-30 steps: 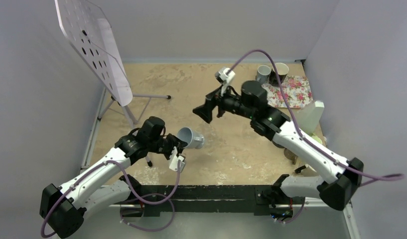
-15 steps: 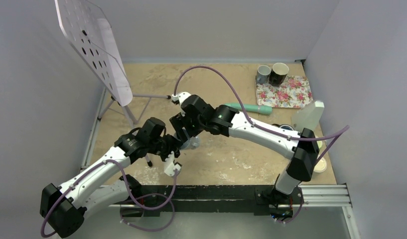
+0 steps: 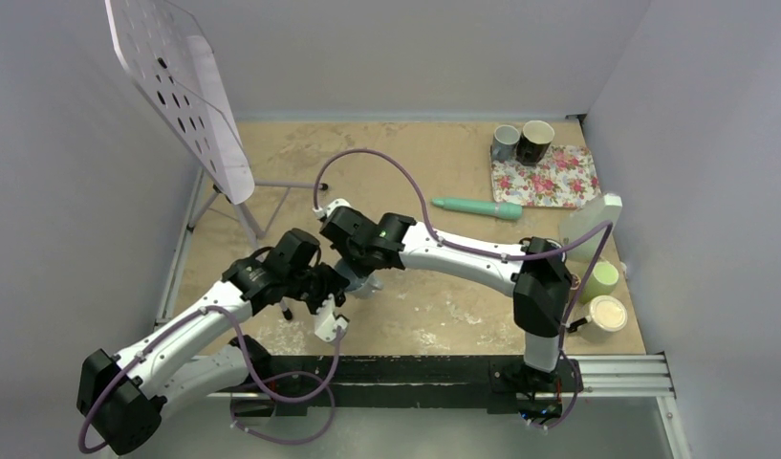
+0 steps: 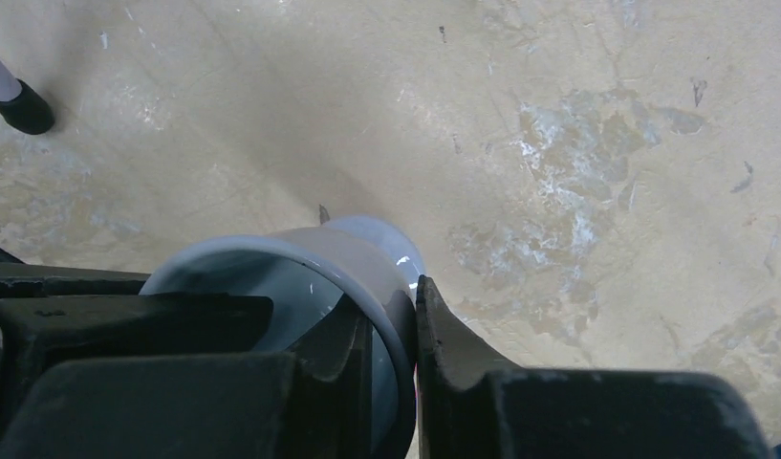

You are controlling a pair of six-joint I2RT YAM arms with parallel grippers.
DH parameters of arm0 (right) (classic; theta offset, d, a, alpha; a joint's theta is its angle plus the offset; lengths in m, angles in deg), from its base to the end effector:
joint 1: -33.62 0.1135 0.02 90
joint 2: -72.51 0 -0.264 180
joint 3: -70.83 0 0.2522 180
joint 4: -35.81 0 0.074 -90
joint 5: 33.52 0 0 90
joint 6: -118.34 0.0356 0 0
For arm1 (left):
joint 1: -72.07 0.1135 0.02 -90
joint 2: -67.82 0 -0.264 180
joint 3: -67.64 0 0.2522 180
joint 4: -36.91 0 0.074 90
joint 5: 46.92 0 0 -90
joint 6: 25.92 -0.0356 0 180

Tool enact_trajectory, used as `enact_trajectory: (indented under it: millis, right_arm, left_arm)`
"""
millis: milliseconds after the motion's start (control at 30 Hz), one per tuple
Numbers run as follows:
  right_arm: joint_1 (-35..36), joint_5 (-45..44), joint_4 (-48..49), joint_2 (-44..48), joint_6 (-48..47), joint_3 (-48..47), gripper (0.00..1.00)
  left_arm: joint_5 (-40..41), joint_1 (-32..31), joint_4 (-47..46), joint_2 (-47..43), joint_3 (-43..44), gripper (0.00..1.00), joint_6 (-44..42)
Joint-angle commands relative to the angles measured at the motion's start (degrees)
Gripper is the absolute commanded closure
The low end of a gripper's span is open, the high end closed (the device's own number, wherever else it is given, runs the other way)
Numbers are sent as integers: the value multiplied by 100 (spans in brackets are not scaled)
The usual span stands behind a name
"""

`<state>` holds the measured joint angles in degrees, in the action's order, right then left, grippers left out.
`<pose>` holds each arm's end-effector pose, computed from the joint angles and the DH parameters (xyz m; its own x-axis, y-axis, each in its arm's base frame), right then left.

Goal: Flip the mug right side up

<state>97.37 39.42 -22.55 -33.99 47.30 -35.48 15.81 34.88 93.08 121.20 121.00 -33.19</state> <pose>0.1879 0.3573 0.2736 -0.6134 -0.5416 -0.5748 -0.6243 0.7783 -0.0672 0.1284 -0.1179 0.2375 0.8182 0.4860 -0.3072 0.5629 -0.5683 0.6001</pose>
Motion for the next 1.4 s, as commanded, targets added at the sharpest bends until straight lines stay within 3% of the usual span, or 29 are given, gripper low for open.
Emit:
enact_trajectory:
  millis: [0, 33, 67, 233, 533, 633, 833, 933, 1133, 1367]
  right_arm:
    - [-409, -60, 44, 399, 350, 24, 100]
    - [-506, -30, 147, 478, 331, 120, 100]
    - [-637, 19, 216, 556, 314, 203, 100]
    - [-1494, 47, 511, 1159, 47, 524, 100]
    - [-4844, 343, 1683, 2413, -532, 875, 100]
    - [-6006, 519, 2041, 2339, -523, 825, 100]
    - [-7353, 358, 2353, 1740, -380, 354, 100]
    - [-7718, 138, 2685, 1528, -169, 292, 100]
    - [-7682, -489, 3100, 1018, -3, 33, 100]
    - [-7828, 9, 3162, 33, 203, -475, 100]
  left_arm:
    - [-594, 38, -1457, -535, 8, 72, 384]
    - [-765, 42, -1755, -700, -72, 55, 777]
    - [-896, 51, -1988, -818, -120, 44, 1086]
    - [-1367, 50, -2514, -1173, -151, 2, 2161]
    - [-1282, 48, -2805, -1259, -242, 0, 3660]
    - [-1285, 52, -2754, -1314, -323, 0, 3819]
    - [-1100, 47, -2901, -1413, -556, 0, 4106]
    - [-1057, 60, -2932, -1435, -653, 0, 4177]
    - [-932, 96, -3002, -1348, -716, 0, 4254]
    - [-916, 135, -3104, -1192, -743, 0, 4371]
